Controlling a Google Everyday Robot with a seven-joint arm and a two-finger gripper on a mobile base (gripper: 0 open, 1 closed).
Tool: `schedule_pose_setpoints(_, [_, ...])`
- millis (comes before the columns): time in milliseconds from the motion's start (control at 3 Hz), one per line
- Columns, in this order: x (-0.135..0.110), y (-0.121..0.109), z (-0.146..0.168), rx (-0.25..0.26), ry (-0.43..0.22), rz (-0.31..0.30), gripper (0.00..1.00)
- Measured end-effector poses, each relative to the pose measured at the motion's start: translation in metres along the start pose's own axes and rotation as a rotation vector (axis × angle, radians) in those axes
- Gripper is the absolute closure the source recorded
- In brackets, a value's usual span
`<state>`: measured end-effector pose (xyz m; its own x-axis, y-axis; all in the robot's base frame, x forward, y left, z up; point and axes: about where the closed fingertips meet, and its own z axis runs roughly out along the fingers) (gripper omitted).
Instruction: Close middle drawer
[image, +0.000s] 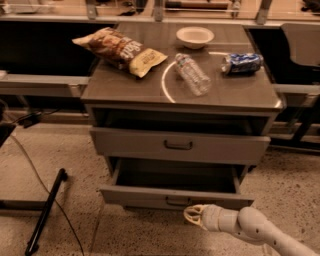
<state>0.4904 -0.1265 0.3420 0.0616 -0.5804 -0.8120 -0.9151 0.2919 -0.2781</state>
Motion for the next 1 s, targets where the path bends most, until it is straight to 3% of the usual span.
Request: schedule_pose_setpoints(1000, [0.019,-0.065,0.019,0.015,-0.053,-0.016,1.0])
